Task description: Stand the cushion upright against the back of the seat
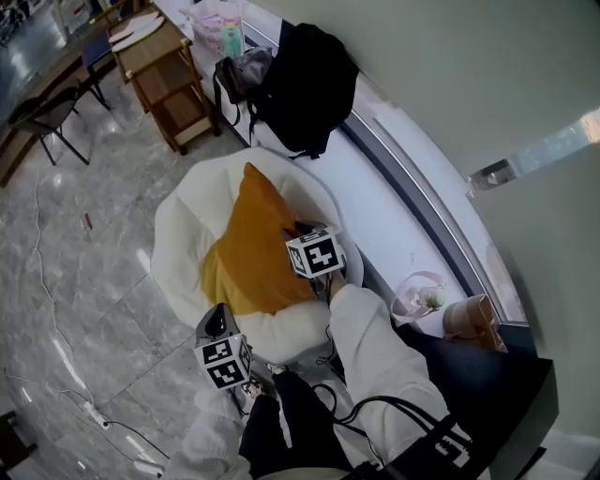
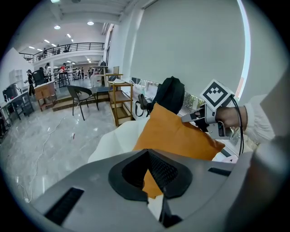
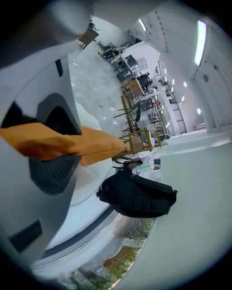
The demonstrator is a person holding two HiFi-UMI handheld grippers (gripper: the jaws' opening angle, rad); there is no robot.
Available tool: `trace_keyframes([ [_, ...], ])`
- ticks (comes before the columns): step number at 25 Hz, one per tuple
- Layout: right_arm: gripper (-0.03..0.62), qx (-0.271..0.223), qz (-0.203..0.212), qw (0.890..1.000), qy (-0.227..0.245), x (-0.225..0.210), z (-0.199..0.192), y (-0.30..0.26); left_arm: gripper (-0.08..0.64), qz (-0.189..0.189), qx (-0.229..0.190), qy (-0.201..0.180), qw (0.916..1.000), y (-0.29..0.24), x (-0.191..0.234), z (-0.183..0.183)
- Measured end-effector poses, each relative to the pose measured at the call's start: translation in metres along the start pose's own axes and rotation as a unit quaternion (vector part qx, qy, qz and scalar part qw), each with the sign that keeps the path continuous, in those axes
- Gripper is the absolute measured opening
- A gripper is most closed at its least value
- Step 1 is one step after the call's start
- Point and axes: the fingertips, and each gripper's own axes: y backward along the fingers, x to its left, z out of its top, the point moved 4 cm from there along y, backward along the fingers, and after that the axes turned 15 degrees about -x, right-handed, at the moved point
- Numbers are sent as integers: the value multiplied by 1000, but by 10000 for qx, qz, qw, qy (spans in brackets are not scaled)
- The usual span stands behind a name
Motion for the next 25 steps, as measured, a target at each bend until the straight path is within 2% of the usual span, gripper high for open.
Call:
trace_keyframes([
  [3, 202, -55, -203, 9996, -202, -10, -1, 4, -3, -62, 35, -11, 10000, 1, -3, -1],
  [7, 207, -91, -270, 9988, -406, -16, 0, 11, -3, -125, 40, -65, 9999, 1, -5, 1],
  [13, 207, -188, -303, 9976, -597, -4, -5, 30, -3, -168, -42, -81, 9998, 11, -2, 10],
  [25, 207, -776, -692, 9906, -889, 28, 4, 106, -3, -425, -340, -103, 9985, 53, -2, 26],
])
